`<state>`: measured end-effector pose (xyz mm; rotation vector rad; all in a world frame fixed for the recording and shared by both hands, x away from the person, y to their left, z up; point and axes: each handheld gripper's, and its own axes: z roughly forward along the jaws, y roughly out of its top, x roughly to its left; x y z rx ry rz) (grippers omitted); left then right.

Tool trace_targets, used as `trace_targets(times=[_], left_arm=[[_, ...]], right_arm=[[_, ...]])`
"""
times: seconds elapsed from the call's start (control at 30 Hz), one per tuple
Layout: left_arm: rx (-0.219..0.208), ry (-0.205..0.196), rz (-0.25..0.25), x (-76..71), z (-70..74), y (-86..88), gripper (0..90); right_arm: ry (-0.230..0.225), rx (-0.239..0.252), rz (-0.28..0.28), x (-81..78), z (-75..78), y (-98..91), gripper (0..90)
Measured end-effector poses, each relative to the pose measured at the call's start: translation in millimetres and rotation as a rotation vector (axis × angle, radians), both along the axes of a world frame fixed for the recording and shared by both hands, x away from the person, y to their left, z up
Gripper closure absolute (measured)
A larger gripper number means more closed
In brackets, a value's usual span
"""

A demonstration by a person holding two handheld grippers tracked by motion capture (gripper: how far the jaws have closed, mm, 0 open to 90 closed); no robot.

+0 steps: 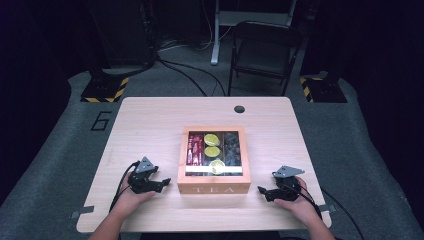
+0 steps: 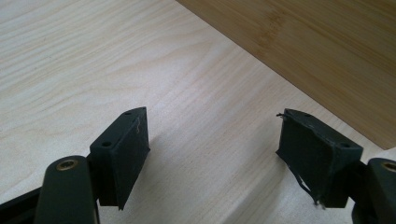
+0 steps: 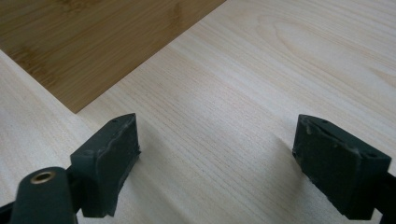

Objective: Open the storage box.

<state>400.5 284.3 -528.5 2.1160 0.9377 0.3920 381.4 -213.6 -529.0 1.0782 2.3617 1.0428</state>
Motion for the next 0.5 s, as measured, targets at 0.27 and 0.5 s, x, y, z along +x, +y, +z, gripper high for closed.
trace_targets(times=[0.27,0.5], left_arm=[[0.009,0.02,0.018,-1.0,3.5,0.4,33.0],[-0.052,0.082,0.005,-5.3,11.3,-0.1,37.2]], right_arm=[[0.018,-0.005,0.001,-0.8,1.4,0.6,16.3],[0.044,-0.036,0.035,-4.2,8.6,6.4,32.4]])
